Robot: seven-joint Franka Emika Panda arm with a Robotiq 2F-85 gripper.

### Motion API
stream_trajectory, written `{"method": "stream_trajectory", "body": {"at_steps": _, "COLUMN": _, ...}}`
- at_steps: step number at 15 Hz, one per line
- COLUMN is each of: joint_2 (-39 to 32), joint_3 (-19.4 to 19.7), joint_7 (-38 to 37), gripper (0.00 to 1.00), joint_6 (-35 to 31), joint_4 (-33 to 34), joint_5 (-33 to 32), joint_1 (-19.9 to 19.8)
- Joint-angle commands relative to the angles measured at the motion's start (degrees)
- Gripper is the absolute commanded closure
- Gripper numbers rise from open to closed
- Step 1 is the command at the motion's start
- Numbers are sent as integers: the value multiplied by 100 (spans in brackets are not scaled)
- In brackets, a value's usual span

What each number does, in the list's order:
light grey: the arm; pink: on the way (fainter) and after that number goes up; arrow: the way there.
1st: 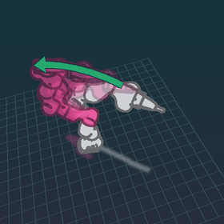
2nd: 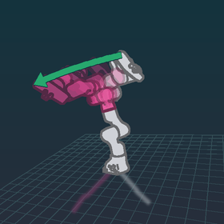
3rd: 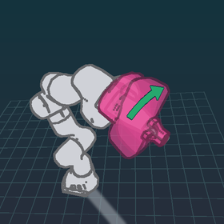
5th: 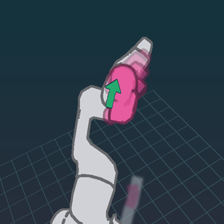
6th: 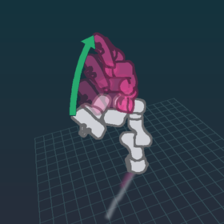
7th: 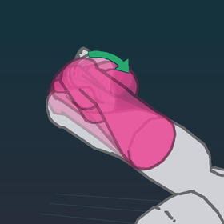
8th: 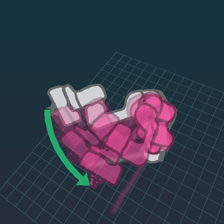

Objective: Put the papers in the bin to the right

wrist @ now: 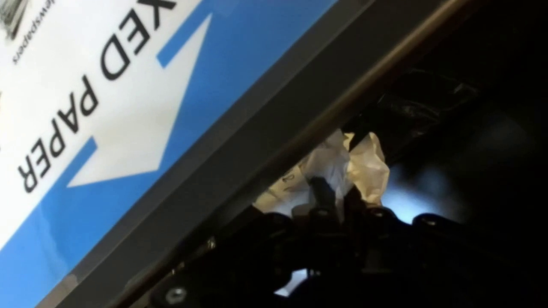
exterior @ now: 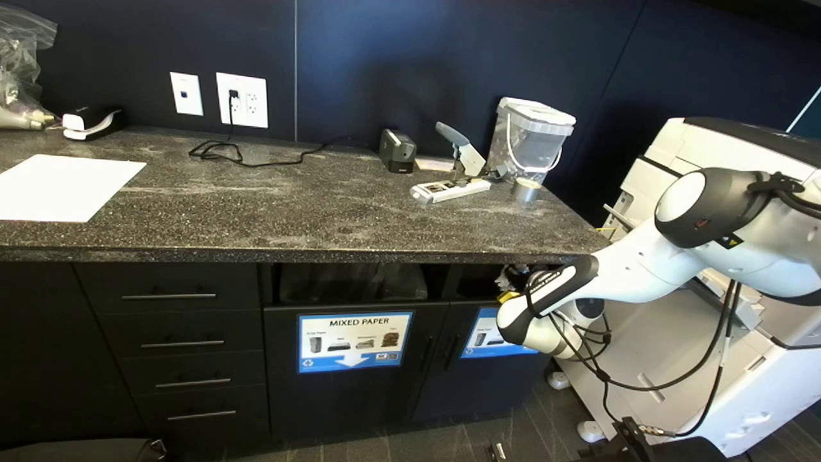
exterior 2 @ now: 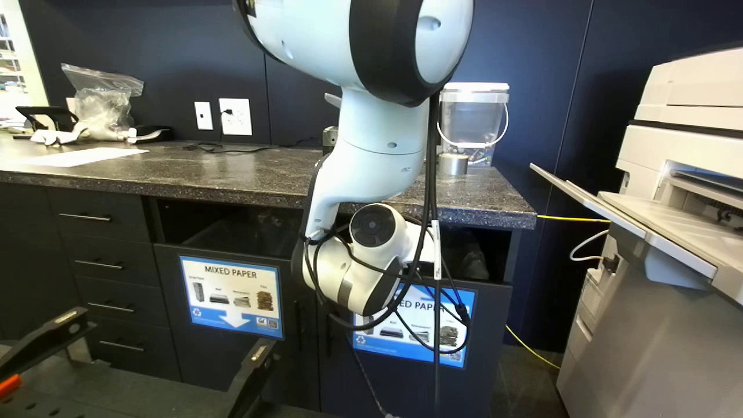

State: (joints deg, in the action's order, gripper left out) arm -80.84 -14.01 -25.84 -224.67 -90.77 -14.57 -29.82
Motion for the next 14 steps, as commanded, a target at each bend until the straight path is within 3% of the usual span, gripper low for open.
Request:
{"method": "stream_trajectory", "body": {"at_steps": 1, "joint_2": -140, "joint_3": 41, "joint_7": -61, "gripper": 57, "joint_6": 139, "joint_4": 347, "joint_5": -184, "joint_1": 94}}
{"method": "stream_trajectory", "body": {"at_steps": 4, "joint_2": -62, "joint_3": 86, "joint_7": 39, "gripper": 34, "joint_6": 227, "joint_4": 300, "joint_5": -388, "joint_1": 128}}
{"method": "stream_trajectory", "body": {"at_steps": 8, "joint_2": 225, "joint_3": 328, "joint_7": 388, "gripper": 4, "joint_6": 468, "joint_4": 13, "joint_5": -1179, "joint_1": 155}}
{"method": "stream_trajectory", "body": {"at_steps": 14, "joint_2": 648, "joint_3": 771, "joint_7": 917, "gripper": 0, "joint_6": 462, "joint_4": -433, "joint_5": -2357, "joint_1": 160}}
